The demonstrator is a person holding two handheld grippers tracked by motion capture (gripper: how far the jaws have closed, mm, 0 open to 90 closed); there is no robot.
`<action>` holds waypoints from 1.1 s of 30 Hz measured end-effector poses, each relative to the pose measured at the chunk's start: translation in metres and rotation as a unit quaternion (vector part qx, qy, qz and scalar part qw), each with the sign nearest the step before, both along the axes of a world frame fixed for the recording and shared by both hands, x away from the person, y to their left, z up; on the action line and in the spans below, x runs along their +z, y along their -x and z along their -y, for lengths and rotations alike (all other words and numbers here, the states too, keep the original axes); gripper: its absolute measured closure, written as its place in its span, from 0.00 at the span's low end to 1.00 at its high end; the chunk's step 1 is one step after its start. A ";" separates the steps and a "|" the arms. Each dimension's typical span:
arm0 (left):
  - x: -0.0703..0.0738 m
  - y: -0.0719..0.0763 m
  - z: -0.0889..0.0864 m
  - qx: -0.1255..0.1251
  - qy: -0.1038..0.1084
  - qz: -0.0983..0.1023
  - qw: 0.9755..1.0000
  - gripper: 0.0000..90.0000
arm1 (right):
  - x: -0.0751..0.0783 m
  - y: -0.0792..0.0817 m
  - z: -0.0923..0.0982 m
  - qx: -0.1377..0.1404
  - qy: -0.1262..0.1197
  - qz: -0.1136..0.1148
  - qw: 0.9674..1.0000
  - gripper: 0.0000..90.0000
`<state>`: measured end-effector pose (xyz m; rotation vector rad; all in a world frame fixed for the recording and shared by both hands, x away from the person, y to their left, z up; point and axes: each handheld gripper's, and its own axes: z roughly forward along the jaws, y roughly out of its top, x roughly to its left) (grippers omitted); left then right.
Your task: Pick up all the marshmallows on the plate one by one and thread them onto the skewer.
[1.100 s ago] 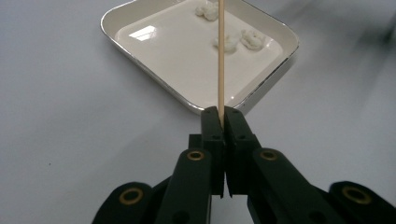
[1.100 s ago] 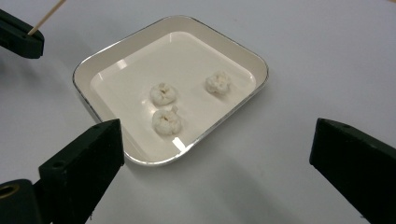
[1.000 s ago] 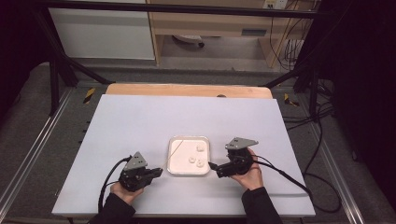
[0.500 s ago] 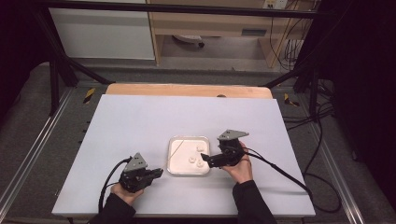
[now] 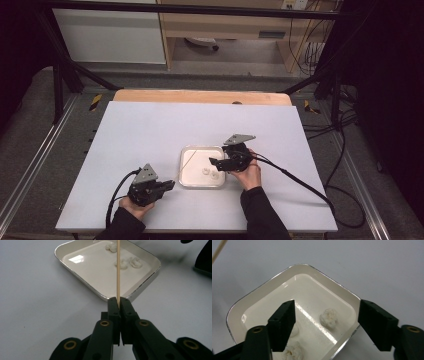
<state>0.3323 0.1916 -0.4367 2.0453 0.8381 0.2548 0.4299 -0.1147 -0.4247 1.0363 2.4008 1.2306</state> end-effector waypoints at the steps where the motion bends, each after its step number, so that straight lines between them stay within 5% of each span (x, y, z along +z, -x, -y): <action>1: 0.000 0.000 0.000 0.000 0.001 0.000 1.000 0.98 | -0.002 -0.001 -0.001 0.004 0.000 0.001 1.000 0.41; 10: -0.001 -0.001 0.002 -0.003 0.001 -0.003 1.000 0.98 | -0.016 -0.008 -0.006 0.007 0.015 -0.014 1.000 0.59; 21: -0.001 -0.001 0.004 -0.005 0.004 -0.004 1.000 0.98 | -0.026 -0.016 -0.008 0.009 0.020 -0.026 0.999 0.66; 27: -0.002 -0.001 0.005 -0.005 0.005 -0.005 1.000 0.98 | -0.028 -0.016 -0.009 0.015 0.031 -0.009 0.999 0.75; 33: -0.002 0.000 0.006 -0.006 0.005 -0.003 1.000 0.98 | -0.028 -0.016 -0.008 0.011 0.025 -0.014 1.000 0.79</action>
